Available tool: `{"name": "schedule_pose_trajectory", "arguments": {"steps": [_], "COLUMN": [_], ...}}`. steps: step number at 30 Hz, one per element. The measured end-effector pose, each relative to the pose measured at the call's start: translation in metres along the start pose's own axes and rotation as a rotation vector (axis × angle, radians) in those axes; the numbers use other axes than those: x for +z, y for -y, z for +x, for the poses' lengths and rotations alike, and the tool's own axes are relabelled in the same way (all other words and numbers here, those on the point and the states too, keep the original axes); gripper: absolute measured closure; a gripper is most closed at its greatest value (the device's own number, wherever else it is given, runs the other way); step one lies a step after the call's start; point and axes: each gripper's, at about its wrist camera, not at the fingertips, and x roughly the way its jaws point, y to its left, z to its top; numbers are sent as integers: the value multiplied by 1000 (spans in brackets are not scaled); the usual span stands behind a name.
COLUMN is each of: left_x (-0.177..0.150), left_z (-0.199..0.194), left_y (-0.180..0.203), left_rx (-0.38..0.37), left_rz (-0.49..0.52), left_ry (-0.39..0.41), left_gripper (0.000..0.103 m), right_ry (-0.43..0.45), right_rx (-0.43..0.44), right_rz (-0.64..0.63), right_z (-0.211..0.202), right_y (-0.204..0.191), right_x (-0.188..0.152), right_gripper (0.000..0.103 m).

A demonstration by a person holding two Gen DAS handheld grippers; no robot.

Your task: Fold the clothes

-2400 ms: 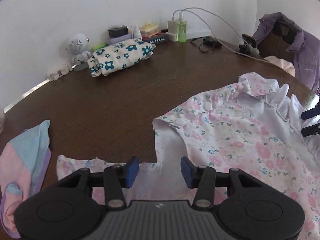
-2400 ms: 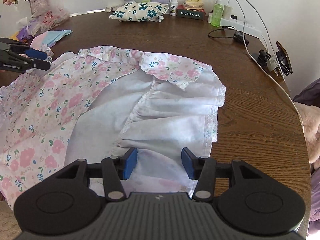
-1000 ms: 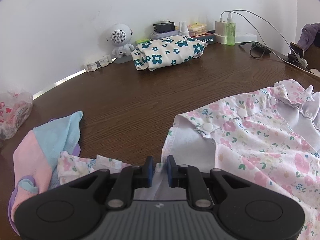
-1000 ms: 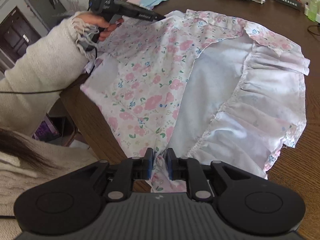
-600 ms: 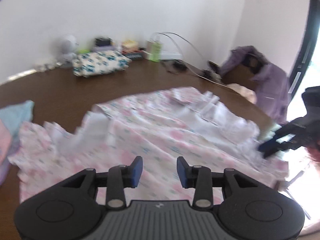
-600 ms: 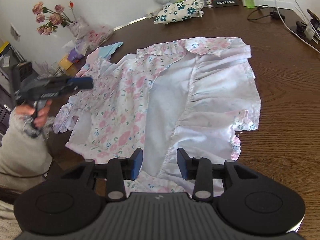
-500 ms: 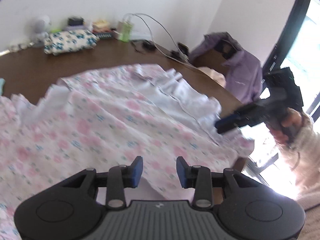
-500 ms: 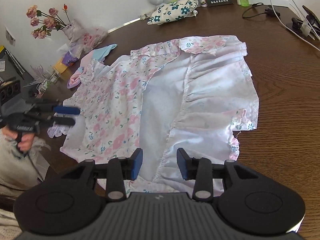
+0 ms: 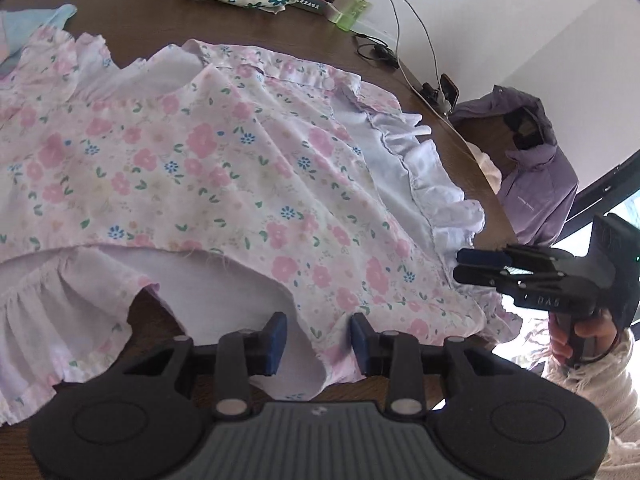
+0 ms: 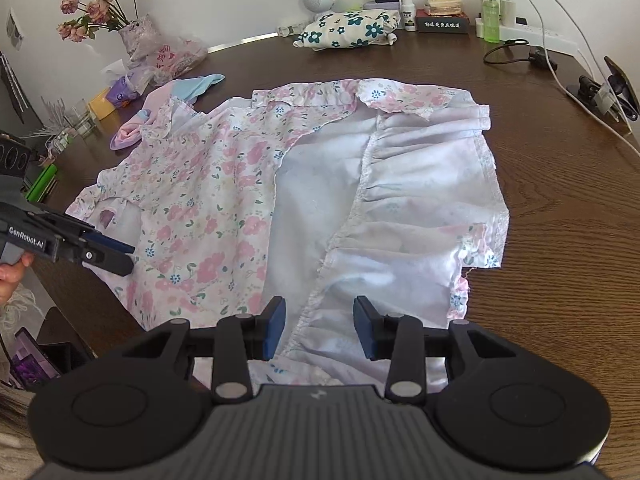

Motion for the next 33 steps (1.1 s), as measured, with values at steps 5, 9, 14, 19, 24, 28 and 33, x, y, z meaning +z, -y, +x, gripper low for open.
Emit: {"name": "schedule_pose_trajectory", "arguments": {"steps": [5, 9, 14, 19, 24, 28, 33], "left_x": [4, 6, 2, -6, -13, -17, -23], "left_z": [-3, -6, 5, 4, -24, -29, -21], "left_y": [-5, -10, 0, 21, 14, 2, -7], "left_rx": [-27, -17, 0, 52, -29, -90, -105], "left_rz": [-72, -102, -55, 124, 93, 35, -28], "left_ry": [14, 27, -5, 28, 76, 72, 43], "left_gripper": [70, 71, 75, 103, 103, 93, 77], "right_ry": [1, 3, 18, 25, 27, 29, 82], "right_rx": [-54, -76, -72, -86, -106, -105, -94], "right_rz": [-70, -108, -127, -156, -179, -187, -167], "right_z": [0, 2, 2, 3, 4, 6, -9], "right_y": [-11, -17, -20, -25, -27, -26, -27], "right_x": [-7, -11, -14, -17, -18, -17, -17], "right_gripper": [65, 65, 64, 61, 58, 54, 54]}}
